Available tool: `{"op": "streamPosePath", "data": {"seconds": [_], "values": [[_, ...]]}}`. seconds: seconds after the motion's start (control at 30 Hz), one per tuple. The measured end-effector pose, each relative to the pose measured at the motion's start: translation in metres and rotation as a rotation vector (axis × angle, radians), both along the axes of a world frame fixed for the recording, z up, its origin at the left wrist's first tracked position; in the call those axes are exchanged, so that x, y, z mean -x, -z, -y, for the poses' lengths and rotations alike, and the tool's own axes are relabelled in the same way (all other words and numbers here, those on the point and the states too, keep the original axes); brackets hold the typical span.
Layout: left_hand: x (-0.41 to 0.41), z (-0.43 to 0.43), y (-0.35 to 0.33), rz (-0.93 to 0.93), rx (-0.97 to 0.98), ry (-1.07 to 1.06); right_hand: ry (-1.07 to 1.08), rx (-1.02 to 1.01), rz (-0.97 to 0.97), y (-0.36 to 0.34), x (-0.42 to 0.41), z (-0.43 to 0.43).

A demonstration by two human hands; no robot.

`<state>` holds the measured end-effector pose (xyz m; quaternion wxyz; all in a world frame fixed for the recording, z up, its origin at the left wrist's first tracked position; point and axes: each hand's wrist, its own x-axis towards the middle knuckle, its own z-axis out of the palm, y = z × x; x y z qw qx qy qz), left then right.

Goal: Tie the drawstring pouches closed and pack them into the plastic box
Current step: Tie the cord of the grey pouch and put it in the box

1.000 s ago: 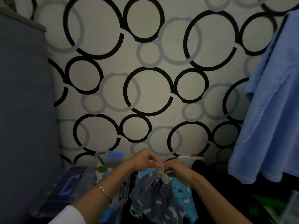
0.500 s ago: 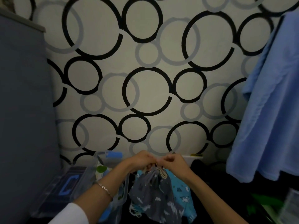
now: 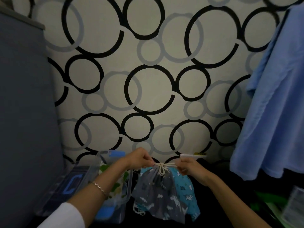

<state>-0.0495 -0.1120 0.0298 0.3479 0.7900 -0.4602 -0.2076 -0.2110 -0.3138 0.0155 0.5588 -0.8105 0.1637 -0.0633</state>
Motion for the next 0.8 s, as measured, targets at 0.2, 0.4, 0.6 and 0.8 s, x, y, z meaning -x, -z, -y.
{"op": "streamPosePath", "data": {"seconds": [0.2,0.4,0.6,0.8], "values": [[0.011,0.012,0.0,-0.013,0.075,0.032,-0.228,0.2,-0.166,-0.001,-0.005,-0.019],[0.013,0.006,0.006,0.109,0.172,-0.26,-0.117,0.228,0.082,-0.007,-0.013,-0.04],[0.019,-0.022,0.026,-1.057,-0.304,-0.012,0.036,0.261,0.248,-0.047,-0.023,-0.035],[0.028,0.004,0.031,-1.571,0.219,0.026,-0.082,0.001,0.363,-0.096,-0.027,-0.049]]}}
